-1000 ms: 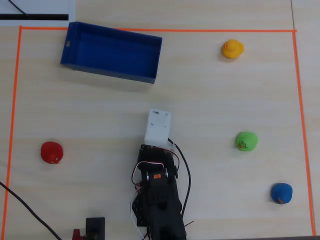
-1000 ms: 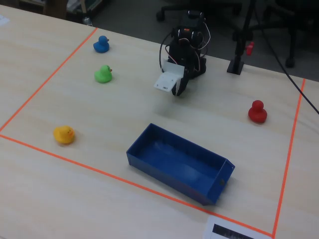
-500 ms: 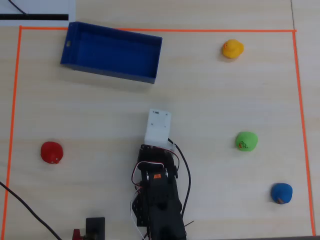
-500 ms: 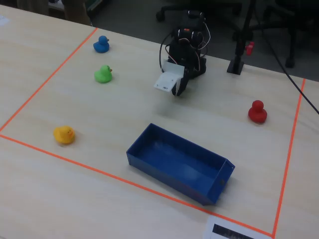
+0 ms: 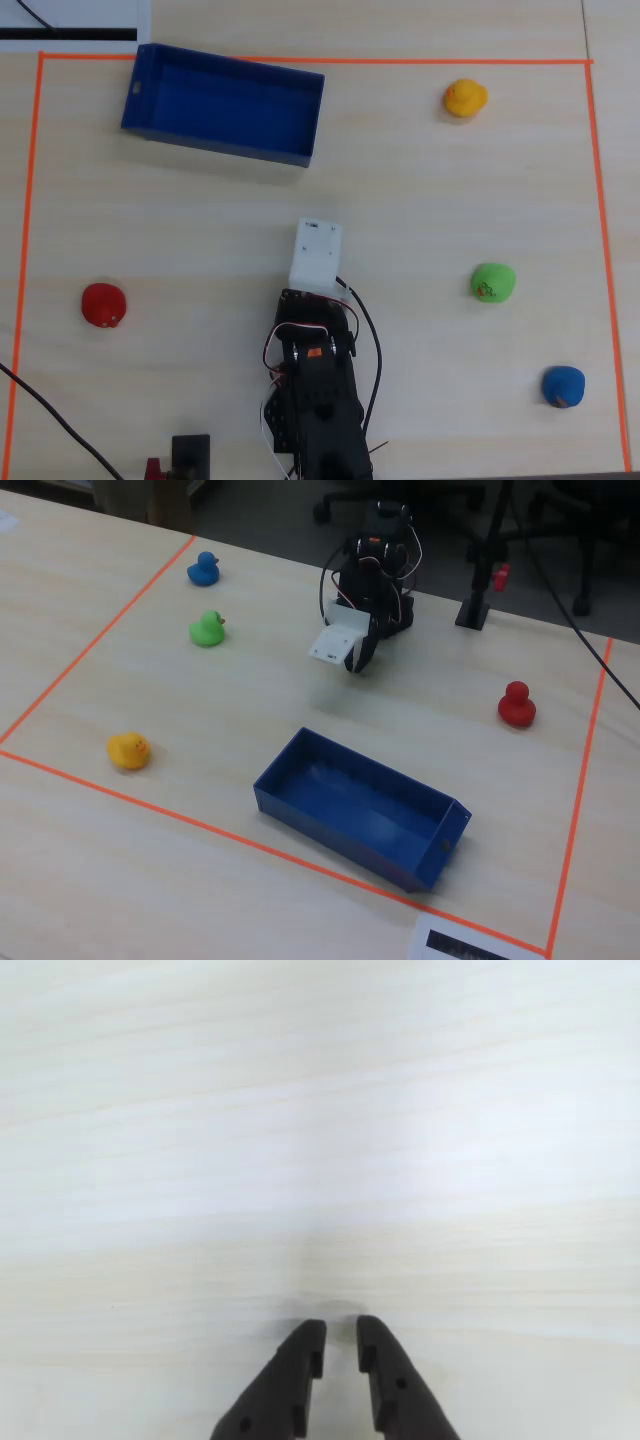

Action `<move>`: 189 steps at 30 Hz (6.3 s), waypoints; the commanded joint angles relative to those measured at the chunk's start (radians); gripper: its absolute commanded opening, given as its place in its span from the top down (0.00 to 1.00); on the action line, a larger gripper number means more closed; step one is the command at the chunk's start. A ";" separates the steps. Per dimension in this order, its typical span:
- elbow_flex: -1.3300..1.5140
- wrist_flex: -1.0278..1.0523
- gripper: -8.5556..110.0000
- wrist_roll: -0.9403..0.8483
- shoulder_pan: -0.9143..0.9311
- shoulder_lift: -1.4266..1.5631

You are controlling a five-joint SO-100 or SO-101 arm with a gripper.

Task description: Grasp red duck and put it into box.

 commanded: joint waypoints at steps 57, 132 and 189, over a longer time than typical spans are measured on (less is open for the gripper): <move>-1.275 -0.057 0.59 0.695 -0.859 -1.422; -1.493 -0.681 0.93 0.495 -0.121 -1.543; -0.359 -0.445 0.93 0.172 -0.129 -0.446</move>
